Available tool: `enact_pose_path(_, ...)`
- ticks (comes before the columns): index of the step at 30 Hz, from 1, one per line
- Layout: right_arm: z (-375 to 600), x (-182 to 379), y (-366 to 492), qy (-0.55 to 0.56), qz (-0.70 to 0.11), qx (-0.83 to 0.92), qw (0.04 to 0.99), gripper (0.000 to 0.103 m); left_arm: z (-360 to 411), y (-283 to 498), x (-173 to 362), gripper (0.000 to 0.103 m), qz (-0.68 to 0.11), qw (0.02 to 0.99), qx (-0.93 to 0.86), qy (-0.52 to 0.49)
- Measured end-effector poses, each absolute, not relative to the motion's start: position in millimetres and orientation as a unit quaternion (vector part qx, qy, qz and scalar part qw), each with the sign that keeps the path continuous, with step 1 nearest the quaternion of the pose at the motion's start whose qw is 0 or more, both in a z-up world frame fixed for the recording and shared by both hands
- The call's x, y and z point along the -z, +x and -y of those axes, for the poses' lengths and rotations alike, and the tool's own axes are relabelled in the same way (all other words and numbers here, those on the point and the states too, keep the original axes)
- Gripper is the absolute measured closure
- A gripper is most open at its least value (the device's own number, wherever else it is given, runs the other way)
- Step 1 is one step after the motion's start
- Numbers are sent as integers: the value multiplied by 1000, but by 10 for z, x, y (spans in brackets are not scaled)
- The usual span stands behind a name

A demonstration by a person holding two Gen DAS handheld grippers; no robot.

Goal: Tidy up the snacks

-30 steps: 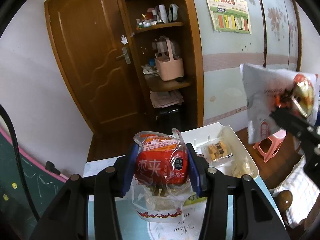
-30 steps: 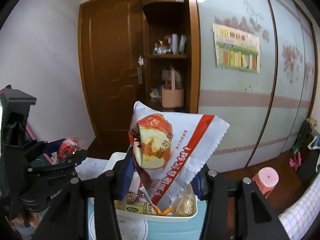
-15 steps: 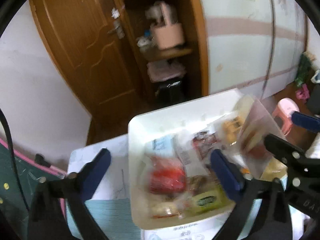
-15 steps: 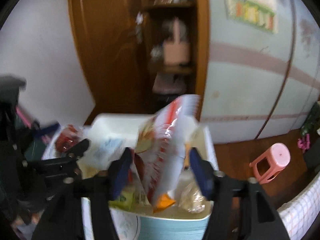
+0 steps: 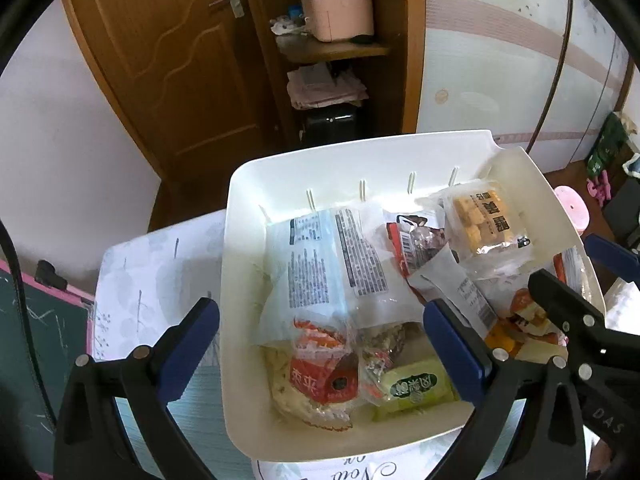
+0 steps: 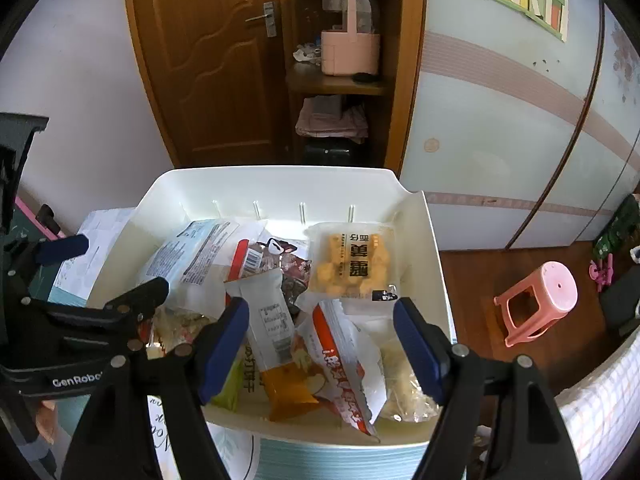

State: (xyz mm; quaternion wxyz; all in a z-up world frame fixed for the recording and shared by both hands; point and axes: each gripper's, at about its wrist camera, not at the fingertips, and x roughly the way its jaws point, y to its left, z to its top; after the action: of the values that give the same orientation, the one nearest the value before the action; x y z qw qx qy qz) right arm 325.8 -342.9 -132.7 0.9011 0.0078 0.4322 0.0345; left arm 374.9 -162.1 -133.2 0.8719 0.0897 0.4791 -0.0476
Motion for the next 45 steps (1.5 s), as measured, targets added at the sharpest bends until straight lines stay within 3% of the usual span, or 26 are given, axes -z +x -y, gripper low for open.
enact_pose_path(9,3488,1307,3157,31,-429,-20,902,27,1595,3573,1222,1,-474,874,42,96)
enact_pose_path(19,3460,955,2710,35,-413,-19,910,27,1418,3098,718,1,-454,886,36,86)
enact_pose_path(35,3061,-10,1364,20,-360,-67,930,27,1009,1451,-331,1,-395,913,65,72)
enact_pose_path(45,2851,-75,537,32,-365,-103,925,27,664,589,-366,1,-407,912,40,33)
